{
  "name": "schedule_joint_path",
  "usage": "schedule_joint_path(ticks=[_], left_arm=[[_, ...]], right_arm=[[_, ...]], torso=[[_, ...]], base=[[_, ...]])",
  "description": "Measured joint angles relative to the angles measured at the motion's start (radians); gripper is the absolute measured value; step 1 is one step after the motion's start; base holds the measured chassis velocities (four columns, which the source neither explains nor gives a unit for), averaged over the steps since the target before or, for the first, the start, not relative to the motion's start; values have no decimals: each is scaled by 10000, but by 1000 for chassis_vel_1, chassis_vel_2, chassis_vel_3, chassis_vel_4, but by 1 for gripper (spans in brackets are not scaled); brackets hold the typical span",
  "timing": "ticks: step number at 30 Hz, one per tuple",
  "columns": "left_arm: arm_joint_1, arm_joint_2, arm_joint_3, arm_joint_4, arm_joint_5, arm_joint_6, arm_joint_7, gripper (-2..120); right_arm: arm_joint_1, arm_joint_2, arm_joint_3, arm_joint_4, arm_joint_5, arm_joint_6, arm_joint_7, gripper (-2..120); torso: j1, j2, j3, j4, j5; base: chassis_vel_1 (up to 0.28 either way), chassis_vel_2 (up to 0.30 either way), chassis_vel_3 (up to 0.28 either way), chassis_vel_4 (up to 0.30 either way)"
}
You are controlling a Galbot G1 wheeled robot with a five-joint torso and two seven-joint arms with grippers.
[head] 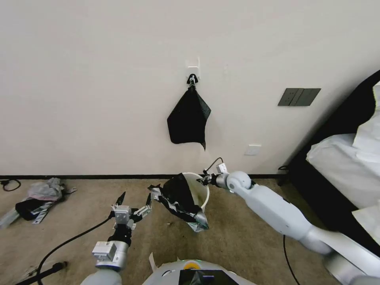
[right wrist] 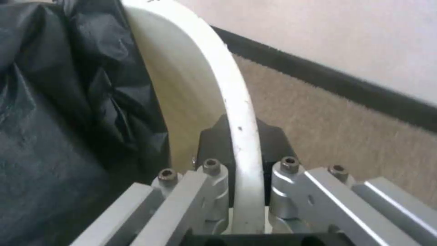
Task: Place a trash bag onto the trash bin.
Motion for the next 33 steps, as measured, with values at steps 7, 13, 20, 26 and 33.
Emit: schedule_joint_path(ticks=[7, 13, 20, 26, 33], left_arm=[[-523, 308, 86, 150, -501, 360, -19, 100], [-843, 422, 247, 222, -784, 588, -71, 100], [-947, 478, 273, 294, -902, 613, -108, 100], [-921, 493, 227, 300, -960, 619, -122, 100], [-894, 532, 158, 304, -1009, 627, -130, 100]], right_arm=[[-1580, -517, 999, 1463, 841, 654, 2122, 5], [-2649, -322, 2054, 2092, 1585, 1086, 4252, 5], [-3764, 262, 3234, 2825, 2253, 1319, 6034, 5], [-4812, 972, 3709, 3415, 1976, 1907, 7206, 5], [-5509, 1688, 3827, 3863, 1199, 2529, 7707, 5]], torso=[[0, 0, -1, -1, -3], [0, 0, -1, 1, -1], [0, 0, -1, 0, -3], [0, 0, -1, 0, -4], [0, 0, 0, 1, -4]], base=[[0, 0, 0, 0], [0, 0, 0, 0], [0, 0, 0, 0], [0, 0, 0, 0], [0, 0, 0, 0]])
